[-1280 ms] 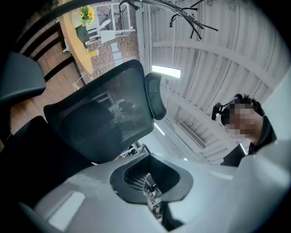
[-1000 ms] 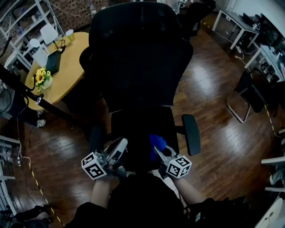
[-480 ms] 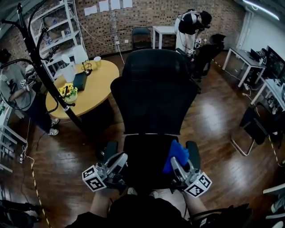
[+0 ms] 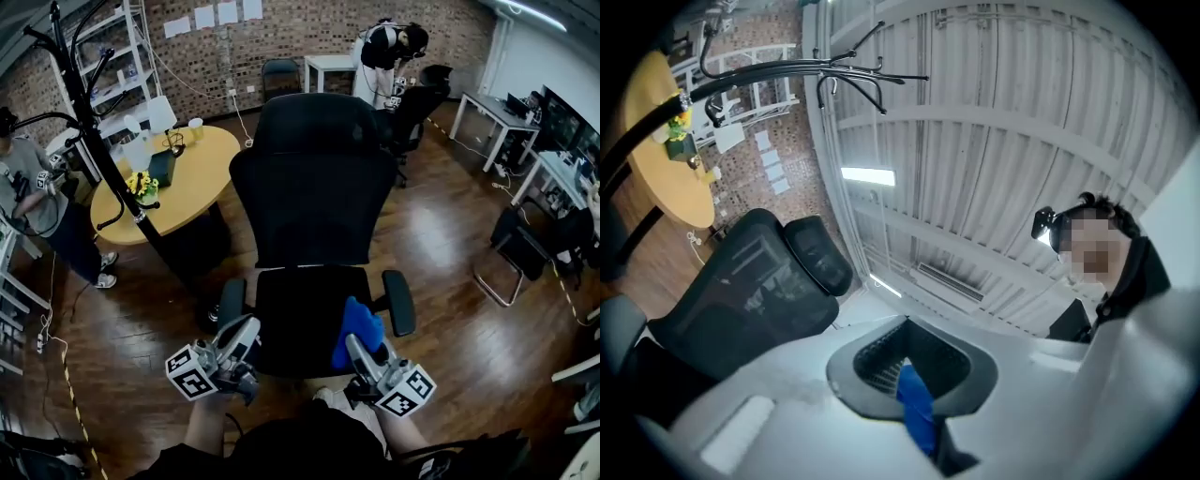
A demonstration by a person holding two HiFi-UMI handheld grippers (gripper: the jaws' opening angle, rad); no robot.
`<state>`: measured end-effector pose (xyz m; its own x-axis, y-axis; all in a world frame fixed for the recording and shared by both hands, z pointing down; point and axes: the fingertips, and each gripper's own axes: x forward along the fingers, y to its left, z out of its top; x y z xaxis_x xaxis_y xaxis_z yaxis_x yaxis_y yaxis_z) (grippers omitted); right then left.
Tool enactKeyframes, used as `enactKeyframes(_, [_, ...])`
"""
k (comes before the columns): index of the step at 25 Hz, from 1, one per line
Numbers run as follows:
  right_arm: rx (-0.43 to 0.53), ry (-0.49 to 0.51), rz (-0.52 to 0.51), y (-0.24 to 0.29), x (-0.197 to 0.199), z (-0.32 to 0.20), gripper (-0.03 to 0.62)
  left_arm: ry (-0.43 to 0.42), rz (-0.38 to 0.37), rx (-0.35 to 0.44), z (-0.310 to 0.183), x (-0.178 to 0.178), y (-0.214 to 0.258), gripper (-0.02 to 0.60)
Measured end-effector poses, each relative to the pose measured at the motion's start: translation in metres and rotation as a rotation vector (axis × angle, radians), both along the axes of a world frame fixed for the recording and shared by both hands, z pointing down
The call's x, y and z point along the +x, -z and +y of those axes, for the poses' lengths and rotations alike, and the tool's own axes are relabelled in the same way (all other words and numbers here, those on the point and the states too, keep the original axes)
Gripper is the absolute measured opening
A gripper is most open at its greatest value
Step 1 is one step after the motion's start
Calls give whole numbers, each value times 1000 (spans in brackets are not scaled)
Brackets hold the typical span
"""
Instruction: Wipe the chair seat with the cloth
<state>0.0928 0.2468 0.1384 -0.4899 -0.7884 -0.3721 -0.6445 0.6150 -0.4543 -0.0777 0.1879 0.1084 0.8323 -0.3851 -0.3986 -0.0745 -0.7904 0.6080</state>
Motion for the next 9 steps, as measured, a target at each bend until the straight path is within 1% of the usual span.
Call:
enactKeyframes(2, [-13,-20,2,2,-12,17,63,-32,-4,11,17,-6,3,-8])
enactKeyframes(4, [-39,-36,-12,-1,-28,38,63,-45,-16,5,37,-21,-2,-8])
enactKeyframes(6, [-67,-43,-24,-13,-48,70,63,-32,-26,-8,64,-47,-17,-8])
enactKeyframes(9, [-104,-32,-16,-35,-84,126,63,2,-28,-47,110,-95,-44,-8])
